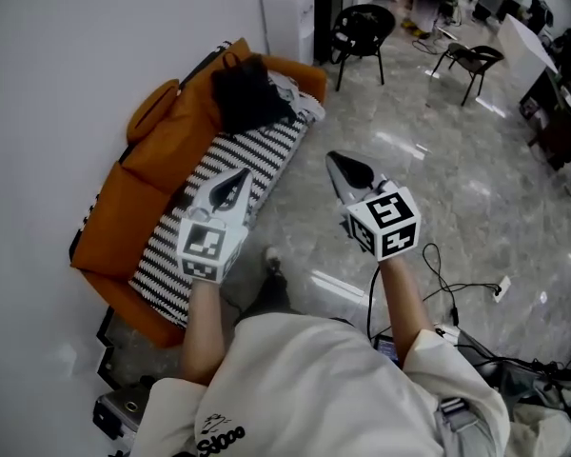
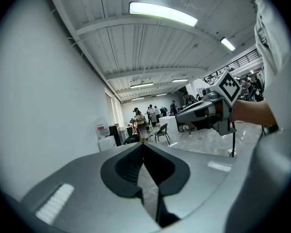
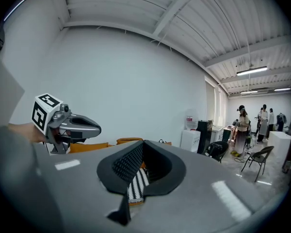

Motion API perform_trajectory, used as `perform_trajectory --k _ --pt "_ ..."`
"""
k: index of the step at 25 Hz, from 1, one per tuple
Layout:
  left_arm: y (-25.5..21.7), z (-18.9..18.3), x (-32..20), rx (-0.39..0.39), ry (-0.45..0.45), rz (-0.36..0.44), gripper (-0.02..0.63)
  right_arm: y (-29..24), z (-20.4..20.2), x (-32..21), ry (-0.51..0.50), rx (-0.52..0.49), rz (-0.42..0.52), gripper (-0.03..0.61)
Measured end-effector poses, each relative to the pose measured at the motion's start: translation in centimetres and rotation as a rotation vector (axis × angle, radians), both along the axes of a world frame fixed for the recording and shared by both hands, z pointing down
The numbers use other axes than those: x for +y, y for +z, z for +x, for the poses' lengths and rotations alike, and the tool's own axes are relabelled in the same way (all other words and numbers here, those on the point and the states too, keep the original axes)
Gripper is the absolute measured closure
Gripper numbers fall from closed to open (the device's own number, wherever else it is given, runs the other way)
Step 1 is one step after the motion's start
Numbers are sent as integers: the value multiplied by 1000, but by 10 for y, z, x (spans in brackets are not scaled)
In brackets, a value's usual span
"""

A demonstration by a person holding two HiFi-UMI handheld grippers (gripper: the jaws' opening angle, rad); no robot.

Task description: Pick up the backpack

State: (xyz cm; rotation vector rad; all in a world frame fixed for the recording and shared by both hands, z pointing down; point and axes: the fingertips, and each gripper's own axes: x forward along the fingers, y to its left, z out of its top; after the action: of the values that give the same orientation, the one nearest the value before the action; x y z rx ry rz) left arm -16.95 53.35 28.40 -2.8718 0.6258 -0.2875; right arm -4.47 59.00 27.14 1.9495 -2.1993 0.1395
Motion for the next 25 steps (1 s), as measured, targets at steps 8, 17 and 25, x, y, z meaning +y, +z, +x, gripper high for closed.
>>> perform_trajectory --k 8,17,25 --pt "6 25 -88 13 -9 -4 603 3 30 -78 27 10 -7 575" --pt "-1 51 -217 14 -22 -11 603 -12 55 -193 38 21 -17 575" --pt "3 62 -309 16 -35 -48 603 -13 68 -281 45 33 -48 575"
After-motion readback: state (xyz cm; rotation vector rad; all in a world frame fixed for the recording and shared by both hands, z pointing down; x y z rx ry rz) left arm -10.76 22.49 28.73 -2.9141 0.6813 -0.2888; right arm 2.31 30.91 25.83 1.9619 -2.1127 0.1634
